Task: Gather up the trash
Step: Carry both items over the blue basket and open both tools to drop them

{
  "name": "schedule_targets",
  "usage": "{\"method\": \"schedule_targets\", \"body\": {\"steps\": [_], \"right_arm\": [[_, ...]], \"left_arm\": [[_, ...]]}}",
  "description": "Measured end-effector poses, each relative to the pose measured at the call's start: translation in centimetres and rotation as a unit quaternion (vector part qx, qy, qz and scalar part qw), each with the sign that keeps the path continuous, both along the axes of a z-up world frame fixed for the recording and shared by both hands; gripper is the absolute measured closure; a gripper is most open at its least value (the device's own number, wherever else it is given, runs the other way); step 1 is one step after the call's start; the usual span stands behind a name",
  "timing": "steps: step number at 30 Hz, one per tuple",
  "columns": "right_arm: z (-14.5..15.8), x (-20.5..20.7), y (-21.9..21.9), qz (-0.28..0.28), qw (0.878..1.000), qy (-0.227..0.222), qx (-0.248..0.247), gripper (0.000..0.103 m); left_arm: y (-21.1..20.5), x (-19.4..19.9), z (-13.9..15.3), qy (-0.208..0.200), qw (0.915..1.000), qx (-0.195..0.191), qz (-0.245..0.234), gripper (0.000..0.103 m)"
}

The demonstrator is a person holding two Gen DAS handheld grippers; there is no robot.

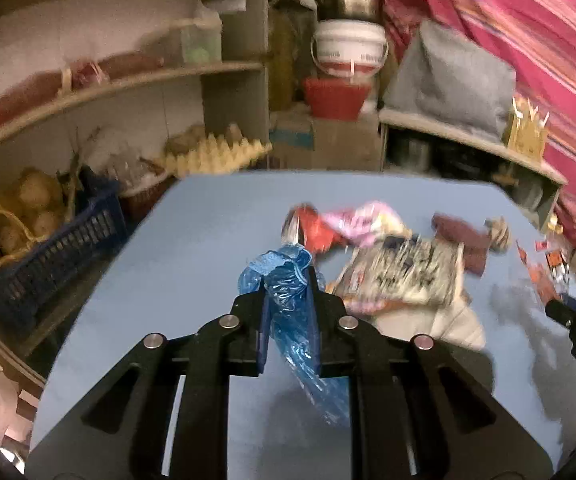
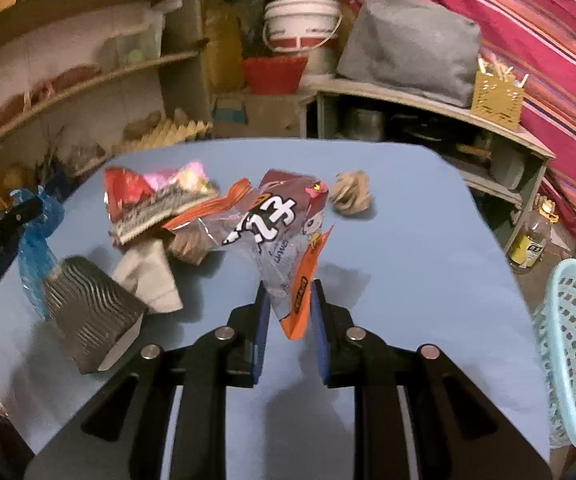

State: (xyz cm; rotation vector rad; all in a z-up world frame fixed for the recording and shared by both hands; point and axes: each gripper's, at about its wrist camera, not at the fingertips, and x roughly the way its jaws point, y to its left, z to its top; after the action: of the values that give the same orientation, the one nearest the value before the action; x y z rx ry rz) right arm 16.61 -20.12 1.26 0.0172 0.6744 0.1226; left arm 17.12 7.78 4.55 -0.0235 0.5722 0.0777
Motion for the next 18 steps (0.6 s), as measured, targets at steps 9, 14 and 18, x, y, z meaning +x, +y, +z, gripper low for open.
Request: {"method": "schedule_targets", "body": {"steps": [9,14,18], "right_arm": [[2.8,-1.9,-6.4,-0.037,0.998,-0.028,0.032,0.082],[4.0,-3.4,-11.4,-0.072,0.995,-0.041,0.049,0.082],[4.8,-4.7,-15.2,-0.102,0.992,-0.051,0.055,0.082]], "left_arm": [[-4.2,-0.5,4.8,-0.044,0.9989,0.012,-0.009,0.089],[-9.3,-0.7,7.1,-0.064,0.9969,0.012,-0.044,0.089],[-14.9,-1.0,7.7,-0.07,0.9942,0.014,-0.081,0.089]]}}
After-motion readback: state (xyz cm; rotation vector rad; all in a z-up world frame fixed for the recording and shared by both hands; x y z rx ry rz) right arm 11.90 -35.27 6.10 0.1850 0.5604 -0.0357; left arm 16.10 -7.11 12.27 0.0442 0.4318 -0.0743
